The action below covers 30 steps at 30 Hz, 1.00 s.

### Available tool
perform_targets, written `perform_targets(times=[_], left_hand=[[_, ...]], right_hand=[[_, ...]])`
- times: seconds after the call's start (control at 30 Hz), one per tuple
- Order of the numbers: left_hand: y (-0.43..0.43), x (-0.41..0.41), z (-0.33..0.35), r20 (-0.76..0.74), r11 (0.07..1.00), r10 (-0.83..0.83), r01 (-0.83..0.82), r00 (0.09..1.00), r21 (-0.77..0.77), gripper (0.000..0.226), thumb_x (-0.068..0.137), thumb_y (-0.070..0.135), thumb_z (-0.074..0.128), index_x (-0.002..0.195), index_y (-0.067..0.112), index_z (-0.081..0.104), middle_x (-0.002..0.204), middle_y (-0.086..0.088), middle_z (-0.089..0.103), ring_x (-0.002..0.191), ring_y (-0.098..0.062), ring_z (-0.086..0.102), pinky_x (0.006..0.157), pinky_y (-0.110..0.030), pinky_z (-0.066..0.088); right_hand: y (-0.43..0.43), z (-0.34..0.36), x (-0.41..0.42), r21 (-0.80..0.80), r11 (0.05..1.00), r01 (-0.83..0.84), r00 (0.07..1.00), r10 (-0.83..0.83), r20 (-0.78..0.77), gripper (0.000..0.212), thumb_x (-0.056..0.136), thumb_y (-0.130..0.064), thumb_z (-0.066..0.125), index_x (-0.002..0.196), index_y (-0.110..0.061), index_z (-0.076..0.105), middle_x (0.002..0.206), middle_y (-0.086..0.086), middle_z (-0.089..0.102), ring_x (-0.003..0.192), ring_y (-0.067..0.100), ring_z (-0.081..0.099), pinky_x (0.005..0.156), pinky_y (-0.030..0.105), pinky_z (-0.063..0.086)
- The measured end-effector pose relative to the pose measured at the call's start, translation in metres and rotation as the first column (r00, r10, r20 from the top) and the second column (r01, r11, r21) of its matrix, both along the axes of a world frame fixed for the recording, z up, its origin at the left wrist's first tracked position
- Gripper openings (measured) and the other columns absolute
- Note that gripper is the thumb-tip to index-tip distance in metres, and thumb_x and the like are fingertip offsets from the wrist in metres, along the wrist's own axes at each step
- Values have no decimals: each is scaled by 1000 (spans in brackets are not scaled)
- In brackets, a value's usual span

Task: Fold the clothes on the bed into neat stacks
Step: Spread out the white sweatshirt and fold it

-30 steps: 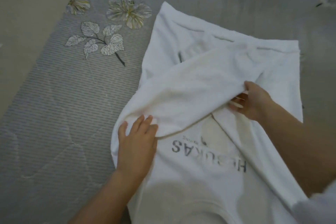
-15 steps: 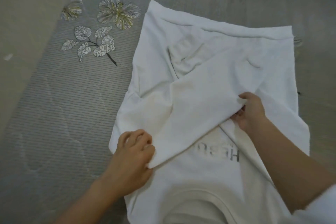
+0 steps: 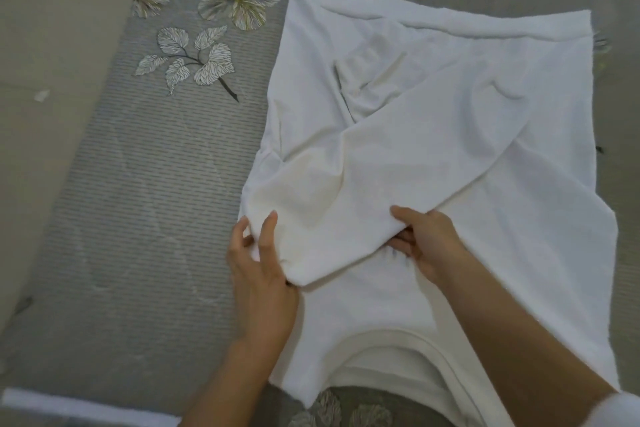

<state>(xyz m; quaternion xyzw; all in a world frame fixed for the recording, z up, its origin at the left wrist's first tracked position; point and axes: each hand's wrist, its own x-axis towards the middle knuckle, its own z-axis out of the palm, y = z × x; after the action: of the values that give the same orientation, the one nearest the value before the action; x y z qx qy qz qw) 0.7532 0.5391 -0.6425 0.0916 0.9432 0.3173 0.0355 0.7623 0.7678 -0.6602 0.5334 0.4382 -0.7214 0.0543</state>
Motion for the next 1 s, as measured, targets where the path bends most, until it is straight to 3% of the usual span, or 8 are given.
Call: perform_targets(times=[0.1,0.2,0.33,0.53,0.77,0.83,0.9,1.0], left_hand=[[-24,-3,5,16,997,10,-11,1000,77,87,70,-19,61,140,24,29,138,-16,30,108,-24,46,70,-34,46],[-68,-3,5,5,998,32,-33,999,47,78,64,-21,54,131,18,43,119,-4,47,99,-4,41,78,-20,41],[-94,9,3,7,955,-262,260,965,-139,48,68,-2,44,109,21,53,120,-21,57,108,-29,41,79,-50,48],[-73,-4,-1,132,924,-352,366,927,-106,37,63,32,51,94,18,65,134,-11,48,127,-29,29,94,-57,34],[6,-62,-14,94,916,-351,363,931,-173,62,93,50,27,149,26,21,160,-5,7,147,-15,-4,116,-43,2],[12,-69,-27,152,900,-335,364,930,-240,63,96,50,26,152,31,5,161,-2,-7,145,-13,-17,117,-45,-3],[10,-68,-36,169,888,-321,358,932,-288,64,97,49,29,150,36,-6,159,2,-18,144,-16,-23,117,-49,-4],[4,-65,-41,145,874,-335,364,931,-321,67,91,56,25,150,36,0,161,-4,-8,146,-28,-13,115,-52,0]], right_hand=[[-4,-4,-2,142,972,186,982,-187,-11,28,83,1,63,110,4,61,104,19,68,90,34,67,61,36,60],[-4,-1,1,283,929,237,971,-238,-30,15,76,5,64,83,-7,66,88,12,69,79,29,67,55,34,58],[-10,1,4,360,931,66,995,-90,50,13,78,2,59,71,-8,54,77,14,60,55,20,64,37,22,48],[37,13,-20,400,869,292,954,-292,-61,13,78,-19,64,76,-8,59,84,11,64,79,28,65,51,30,56],[99,36,-47,330,880,340,934,-356,-14,29,80,-9,72,107,-6,63,90,6,64,83,20,65,77,34,56],[110,45,-48,488,802,346,934,-341,-102,17,80,-3,66,89,-17,65,70,-2,53,61,6,53,65,22,48],[114,47,-36,593,716,369,922,-362,-136,32,77,-1,64,63,-23,45,62,-7,42,49,3,42,54,17,39],[113,32,-4,436,846,306,940,-341,2,11,80,-8,67,76,-15,59,76,2,59,66,16,56,59,26,51]])
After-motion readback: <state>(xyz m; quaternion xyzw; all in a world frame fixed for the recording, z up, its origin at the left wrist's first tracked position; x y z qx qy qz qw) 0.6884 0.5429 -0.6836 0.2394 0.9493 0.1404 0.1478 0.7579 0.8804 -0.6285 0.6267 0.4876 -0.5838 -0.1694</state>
